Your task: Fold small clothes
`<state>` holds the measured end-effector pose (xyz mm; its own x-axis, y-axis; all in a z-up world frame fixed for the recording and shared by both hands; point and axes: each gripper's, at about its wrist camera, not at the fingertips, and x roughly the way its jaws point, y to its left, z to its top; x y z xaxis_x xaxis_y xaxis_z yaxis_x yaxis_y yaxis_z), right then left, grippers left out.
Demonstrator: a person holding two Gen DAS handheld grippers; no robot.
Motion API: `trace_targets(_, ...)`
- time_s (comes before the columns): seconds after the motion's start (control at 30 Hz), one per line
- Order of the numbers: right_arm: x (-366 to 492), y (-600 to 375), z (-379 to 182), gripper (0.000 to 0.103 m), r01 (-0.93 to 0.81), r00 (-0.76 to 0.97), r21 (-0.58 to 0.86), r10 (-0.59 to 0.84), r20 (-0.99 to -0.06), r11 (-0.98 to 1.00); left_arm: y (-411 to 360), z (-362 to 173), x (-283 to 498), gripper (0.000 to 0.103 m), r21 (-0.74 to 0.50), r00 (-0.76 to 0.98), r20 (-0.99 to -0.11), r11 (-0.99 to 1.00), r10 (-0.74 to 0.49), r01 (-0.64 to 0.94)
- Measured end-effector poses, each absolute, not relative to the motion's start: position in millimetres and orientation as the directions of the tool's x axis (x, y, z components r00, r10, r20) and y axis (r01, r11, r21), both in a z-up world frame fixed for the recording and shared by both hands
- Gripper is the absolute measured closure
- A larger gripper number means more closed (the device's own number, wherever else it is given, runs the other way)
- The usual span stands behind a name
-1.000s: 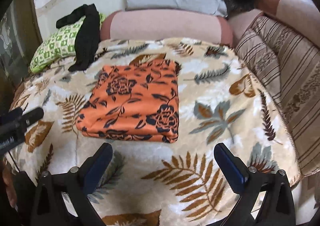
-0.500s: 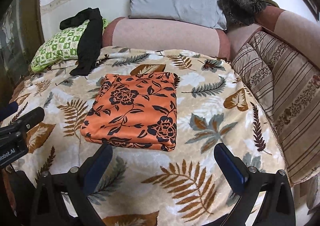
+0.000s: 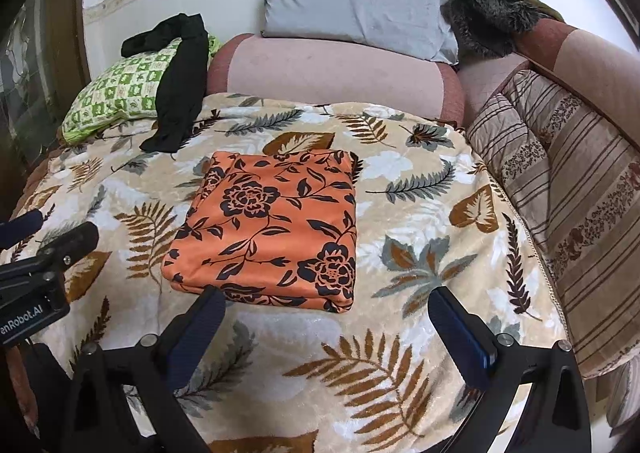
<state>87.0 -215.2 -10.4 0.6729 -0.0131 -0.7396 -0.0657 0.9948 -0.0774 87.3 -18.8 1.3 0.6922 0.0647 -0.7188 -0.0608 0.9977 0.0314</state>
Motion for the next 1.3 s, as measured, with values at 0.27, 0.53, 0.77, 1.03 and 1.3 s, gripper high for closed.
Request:
trace_targets(0.27,92.9,-210.2,-14.1,0.001,-0.073,0.659,-0.081,-0.013,-0.752,0.994,-17.7,-6.1,96.2,0.012,0.020,0.678,-0.732,0.998,0.061,-0.068)
trace_targets(0.53,101.2,-211.0,-12.5,0.001,-0.069,0.663,-0.083,-0.016,-0.749,0.994,-21.1,-10.7,104.2,0.012,0.020,0.673,-0.737,0.998,0.053,-0.057)
trace_targets(0.77,106.4,-208.0,-8.8,0.001,-0.066,0.667,-0.084,-0.019,-0.745,0.994,-22.5,-13.8,109.2,0.012,0.015,0.668,-0.743,0.999,0.042,-0.046)
trace_targets(1.03,111.9,-203.1,-9.5,0.001,-0.076,0.662,-0.089,-0.017,-0.749,0.993,-17.7,-15.3,113.4,0.012,0.005,0.663,-0.747,0.998,0.047,-0.065)
trace_targets(1.3,117.3,-200.6,-10.6,0.001,-0.081,0.655,-0.095,-0.019,-0.755,0.992,-18.6,-13.9,118.0,0.012,0.008,0.665,-0.745,0.998,0.048,-0.064)
